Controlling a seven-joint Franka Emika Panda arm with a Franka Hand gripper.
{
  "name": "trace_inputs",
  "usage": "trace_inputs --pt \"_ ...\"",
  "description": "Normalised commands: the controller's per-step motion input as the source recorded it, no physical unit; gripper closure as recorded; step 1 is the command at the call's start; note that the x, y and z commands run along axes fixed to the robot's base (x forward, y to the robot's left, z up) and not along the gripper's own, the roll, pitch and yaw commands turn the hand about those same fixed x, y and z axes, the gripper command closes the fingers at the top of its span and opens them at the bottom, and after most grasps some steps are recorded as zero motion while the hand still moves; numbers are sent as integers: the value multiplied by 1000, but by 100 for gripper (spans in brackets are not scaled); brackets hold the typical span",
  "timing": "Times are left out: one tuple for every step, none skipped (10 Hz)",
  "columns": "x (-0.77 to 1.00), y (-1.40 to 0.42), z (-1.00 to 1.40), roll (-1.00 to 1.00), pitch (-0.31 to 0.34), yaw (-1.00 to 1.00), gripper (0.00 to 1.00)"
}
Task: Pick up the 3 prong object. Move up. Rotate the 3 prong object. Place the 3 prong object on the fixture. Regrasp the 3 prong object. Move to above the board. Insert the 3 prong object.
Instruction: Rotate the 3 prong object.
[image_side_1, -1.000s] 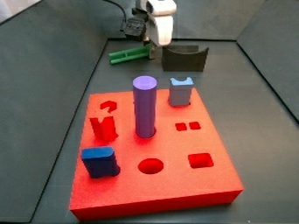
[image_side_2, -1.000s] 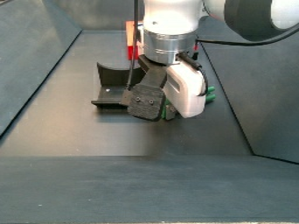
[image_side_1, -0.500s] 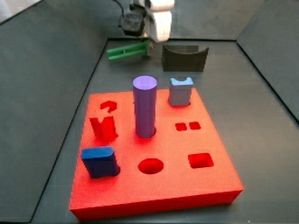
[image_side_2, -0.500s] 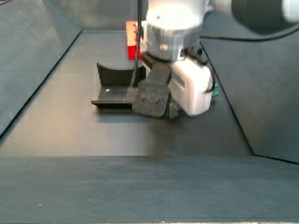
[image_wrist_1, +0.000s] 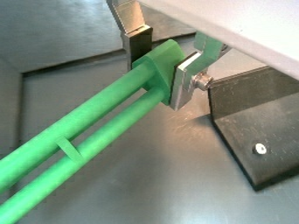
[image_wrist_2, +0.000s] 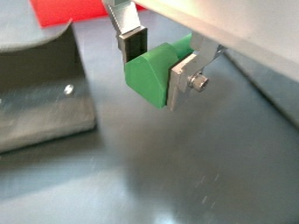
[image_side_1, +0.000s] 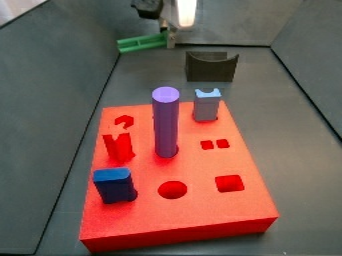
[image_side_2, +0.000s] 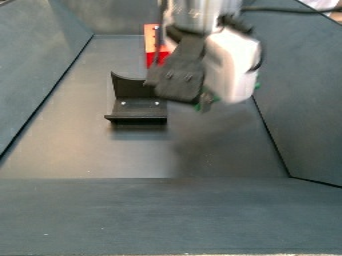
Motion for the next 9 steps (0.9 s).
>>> trace_inputs --pt "-602 -172 625 43 -50 3 100" --pt "-420 -82 447 60 -28 7 100" --pt "-207 -35 255 73 4 2 100" --pt "0 0 0 0 0 -1000 100" --pt "101 20 -141 -1 5 -1000 100" --pt "103 24 -128 -4 3 -1000 100" --pt "67 20 -76 -6 1 -1000 100" --pt "51 15 -56 -6 0 -1000 100" --pt "38 14 -36 -6 -1 -1000 100"
